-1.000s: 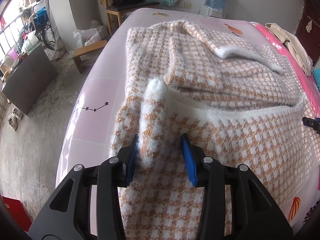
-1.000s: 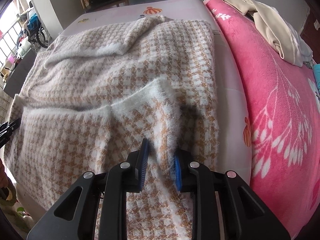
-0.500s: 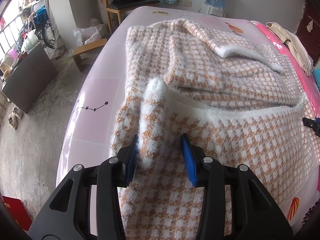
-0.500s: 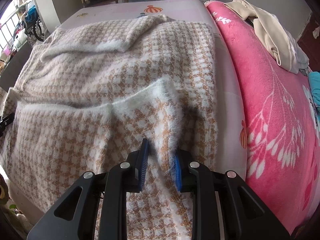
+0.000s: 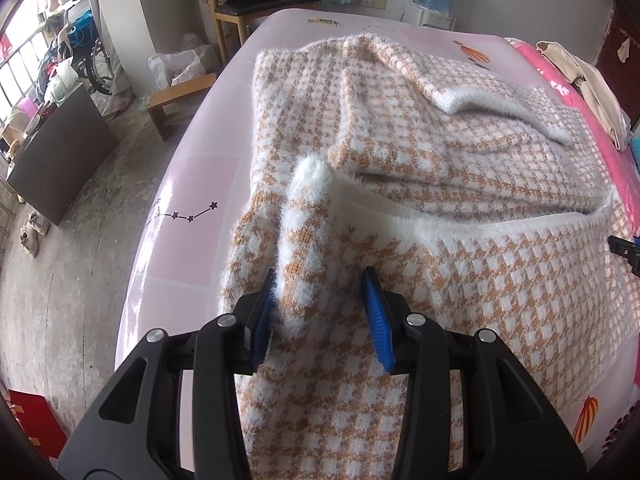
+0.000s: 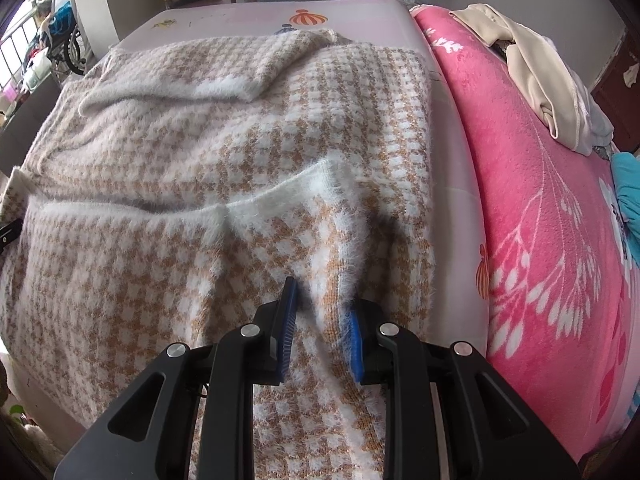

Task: Fold large clothes

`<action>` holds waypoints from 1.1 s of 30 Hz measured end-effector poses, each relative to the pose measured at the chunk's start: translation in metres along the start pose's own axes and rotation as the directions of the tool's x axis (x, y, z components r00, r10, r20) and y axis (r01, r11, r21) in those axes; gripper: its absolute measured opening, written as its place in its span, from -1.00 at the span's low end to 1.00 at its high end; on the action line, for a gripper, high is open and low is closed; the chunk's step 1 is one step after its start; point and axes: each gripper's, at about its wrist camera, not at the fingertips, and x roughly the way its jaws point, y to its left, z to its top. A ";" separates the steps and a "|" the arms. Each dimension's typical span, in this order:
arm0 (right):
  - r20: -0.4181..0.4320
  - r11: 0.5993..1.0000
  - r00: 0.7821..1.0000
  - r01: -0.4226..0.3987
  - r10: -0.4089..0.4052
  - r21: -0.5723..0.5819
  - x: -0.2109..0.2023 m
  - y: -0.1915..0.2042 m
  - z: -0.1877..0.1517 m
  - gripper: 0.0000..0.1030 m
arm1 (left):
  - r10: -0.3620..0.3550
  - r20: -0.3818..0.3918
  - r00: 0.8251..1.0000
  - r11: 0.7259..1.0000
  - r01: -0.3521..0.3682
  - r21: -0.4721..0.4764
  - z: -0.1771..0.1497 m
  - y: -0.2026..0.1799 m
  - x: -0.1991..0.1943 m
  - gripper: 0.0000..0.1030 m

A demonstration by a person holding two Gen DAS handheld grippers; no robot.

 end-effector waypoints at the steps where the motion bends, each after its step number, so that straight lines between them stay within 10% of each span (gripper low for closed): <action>1: 0.000 1.000 1.000 0.001 -0.001 0.001 0.000 0.000 0.000 -0.56 | 0.002 -0.002 1.000 1.000 -0.002 0.000 0.000 -0.001 0.000 -0.22; 33: -0.006 0.992 0.993 0.119 -0.119 -0.050 -0.008 0.022 -0.008 -0.68 | 0.046 -0.041 0.998 0.999 -0.046 0.011 0.005 -0.005 0.000 -0.22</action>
